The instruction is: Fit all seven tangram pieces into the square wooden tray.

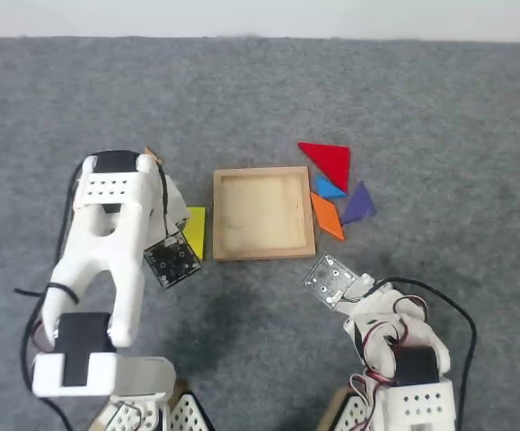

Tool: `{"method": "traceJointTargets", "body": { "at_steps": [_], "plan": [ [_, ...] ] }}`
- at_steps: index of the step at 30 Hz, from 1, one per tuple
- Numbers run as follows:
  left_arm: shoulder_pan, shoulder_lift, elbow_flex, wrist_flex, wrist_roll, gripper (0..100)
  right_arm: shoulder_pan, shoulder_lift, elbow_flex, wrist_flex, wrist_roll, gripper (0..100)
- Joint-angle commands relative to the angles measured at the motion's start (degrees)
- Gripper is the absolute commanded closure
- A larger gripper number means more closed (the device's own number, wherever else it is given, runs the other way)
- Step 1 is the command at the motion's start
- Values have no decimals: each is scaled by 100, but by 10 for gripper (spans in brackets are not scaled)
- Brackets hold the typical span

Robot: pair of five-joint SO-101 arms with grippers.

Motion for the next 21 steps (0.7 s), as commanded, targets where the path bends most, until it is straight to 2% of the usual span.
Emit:
{"method": "traceJointTargets", "body": {
  "at_steps": [1, 12, 17, 21],
  "plan": [
    [-35, -53, 127, 105, -229, 729, -31, -84, 79, 66, 26, 992],
    [9, -53, -75, 202, -141, 729, -31, -92, 79, 66, 26, 992],
    [167, -9, -295, -211, 1512, 729, -31, -92, 79, 66, 26, 992],
    [387, 448, -321, -756, 1758, 729, -31, -92, 79, 66, 26, 992]
  ]
}}
